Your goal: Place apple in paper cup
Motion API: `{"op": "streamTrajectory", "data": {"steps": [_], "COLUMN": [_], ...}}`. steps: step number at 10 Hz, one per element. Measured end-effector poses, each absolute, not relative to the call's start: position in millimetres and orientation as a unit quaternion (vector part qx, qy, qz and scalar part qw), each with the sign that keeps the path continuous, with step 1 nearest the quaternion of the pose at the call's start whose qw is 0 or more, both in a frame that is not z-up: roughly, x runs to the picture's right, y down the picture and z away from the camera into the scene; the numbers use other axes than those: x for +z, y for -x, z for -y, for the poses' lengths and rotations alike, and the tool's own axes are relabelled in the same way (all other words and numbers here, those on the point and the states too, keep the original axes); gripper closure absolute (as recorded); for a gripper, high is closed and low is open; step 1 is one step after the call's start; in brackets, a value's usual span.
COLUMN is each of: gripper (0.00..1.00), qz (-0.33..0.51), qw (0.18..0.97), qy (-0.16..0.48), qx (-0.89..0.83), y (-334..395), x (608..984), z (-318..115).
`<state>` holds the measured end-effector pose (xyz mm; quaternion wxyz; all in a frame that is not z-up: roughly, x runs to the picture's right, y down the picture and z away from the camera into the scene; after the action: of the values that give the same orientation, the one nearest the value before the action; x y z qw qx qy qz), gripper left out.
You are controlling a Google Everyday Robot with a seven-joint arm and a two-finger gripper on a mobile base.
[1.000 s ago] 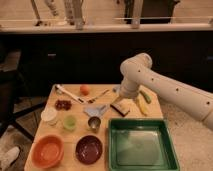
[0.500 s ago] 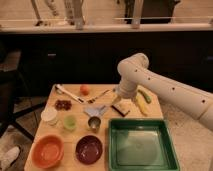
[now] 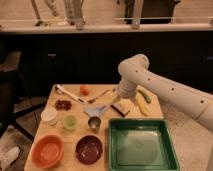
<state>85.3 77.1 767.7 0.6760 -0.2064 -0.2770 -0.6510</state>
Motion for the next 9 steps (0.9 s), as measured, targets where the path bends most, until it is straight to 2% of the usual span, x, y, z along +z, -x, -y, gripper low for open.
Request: {"op": "streamTrajectory", "data": {"steps": [3,9], "gripper": [0.2,0.2], "qz": [0.295,0.285], "qw": [0.651,0.656], "qy": [0.194,0.156], "qx": [-0.672,-0.682], "y": [-44.4,-12.5], "x": [800.4,834.3], "z": [-59.5,-35.6]}}
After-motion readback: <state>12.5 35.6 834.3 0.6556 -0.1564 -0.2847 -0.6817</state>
